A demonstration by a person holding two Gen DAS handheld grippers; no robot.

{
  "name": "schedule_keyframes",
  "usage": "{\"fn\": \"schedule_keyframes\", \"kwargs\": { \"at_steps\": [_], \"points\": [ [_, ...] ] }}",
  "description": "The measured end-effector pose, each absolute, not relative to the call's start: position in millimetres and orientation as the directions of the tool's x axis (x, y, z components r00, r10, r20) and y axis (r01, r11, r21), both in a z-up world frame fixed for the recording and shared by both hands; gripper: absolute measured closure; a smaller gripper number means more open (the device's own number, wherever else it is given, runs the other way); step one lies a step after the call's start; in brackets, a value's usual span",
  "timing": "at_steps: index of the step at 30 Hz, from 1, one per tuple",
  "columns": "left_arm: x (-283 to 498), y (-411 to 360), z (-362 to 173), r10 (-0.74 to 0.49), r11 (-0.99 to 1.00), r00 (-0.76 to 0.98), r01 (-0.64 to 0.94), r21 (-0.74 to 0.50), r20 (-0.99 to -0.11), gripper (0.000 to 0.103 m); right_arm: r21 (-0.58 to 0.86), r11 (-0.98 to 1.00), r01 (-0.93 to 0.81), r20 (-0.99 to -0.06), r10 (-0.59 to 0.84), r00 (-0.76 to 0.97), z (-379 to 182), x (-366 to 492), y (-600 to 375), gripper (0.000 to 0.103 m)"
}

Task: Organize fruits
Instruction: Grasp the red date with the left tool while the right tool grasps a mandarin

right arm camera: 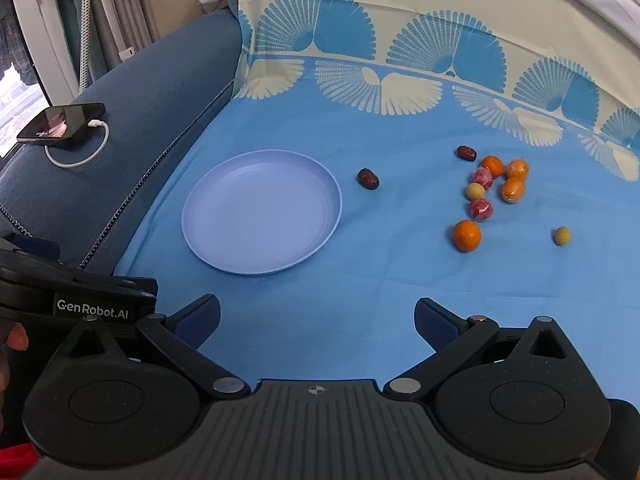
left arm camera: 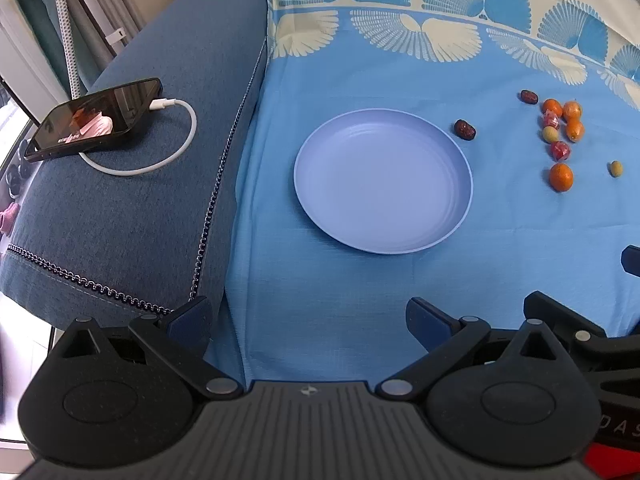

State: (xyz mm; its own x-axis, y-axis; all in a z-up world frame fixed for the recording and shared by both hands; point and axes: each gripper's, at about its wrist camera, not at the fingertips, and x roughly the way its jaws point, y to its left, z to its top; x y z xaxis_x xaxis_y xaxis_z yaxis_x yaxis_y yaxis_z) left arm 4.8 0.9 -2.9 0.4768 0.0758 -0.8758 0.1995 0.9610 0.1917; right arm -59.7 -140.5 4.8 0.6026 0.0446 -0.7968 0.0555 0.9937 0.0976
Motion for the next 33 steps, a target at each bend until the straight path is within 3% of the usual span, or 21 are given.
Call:
{"fn": "schedule_keyframes", "kwargs": {
  "at_steps": [10, 17, 22, 25, 31, 33],
  "points": [
    [10, -20, -7, 0.053, 0.949, 0.471, 0.250, 0.191, -0.881, 0.000, 0.100, 0.981, 0.166, -0.784, -0.025, 0.621, -7, -61, -162, 0.000],
    [32, -79, 2, -0.083, 0.921, 0.515, 0.368, 0.132, -0.853, 0.000, 0.025, 0.905, 0.425, -0.677, -0.297, 0.673, -11, -66, -222, 0.000],
    [92, -149, -8, -0.086, 0.863, 0.527, 0.463, 0.201, -0.846, 0.000, 0.059, 0.907, 0.417, -0.687, -0.267, 0.676, -49, -48, -267, 0.000],
    [134, -183, -28, -0.102, 0.843, 0.480, 0.507, 0.180, -0.872, 0.000, 0.079, 0.929, 0.362, -0.692, -0.210, 0.691, -74, -27, -281, 0.000],
    [193, -216, -86, -0.084, 0.837, 0.397, 0.526, 0.152, -0.914, 0.017, 0.089, 0.927, 0.364, -0.708, -0.199, 0.678, -114, 19, -301, 0.001],
    [208, -221, -104, -0.061, 0.835, 0.382, 0.525, 0.162, -0.922, 0.018, 0.085, 0.931, 0.355, -0.709, -0.194, 0.678, -124, 29, -302, 0.001]
  ]
}}
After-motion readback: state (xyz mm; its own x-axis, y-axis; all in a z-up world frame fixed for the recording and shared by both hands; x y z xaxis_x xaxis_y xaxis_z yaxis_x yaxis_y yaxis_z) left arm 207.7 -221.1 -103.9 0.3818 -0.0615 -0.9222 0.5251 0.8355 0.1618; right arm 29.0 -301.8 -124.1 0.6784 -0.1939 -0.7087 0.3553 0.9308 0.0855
